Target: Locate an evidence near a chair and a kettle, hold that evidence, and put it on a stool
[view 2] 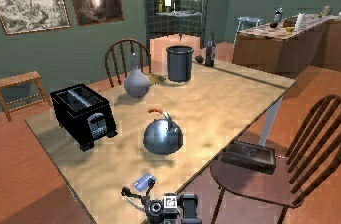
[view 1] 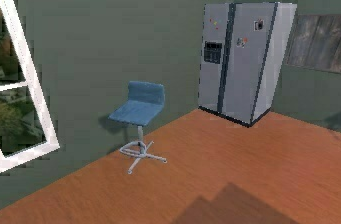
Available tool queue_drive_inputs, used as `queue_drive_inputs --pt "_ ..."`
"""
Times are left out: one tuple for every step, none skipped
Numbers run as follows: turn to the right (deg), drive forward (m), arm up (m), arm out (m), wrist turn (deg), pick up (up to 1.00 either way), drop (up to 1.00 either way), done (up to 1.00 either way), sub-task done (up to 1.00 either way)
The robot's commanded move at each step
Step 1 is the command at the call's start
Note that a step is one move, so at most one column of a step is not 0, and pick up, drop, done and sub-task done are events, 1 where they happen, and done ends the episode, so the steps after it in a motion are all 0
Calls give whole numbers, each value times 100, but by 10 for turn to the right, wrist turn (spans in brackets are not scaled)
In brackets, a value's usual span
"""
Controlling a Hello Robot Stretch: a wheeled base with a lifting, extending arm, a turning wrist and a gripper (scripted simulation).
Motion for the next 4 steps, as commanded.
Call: queue_drive_inputs --pt "0 0 0 0 0 100 0 0 0" --pt "0 0 10 0 0 0 0 0 0" --pt "0 0 22 0 0 0 0 0 0" --pt "0 0 0 0 -450 0 0 0 0"
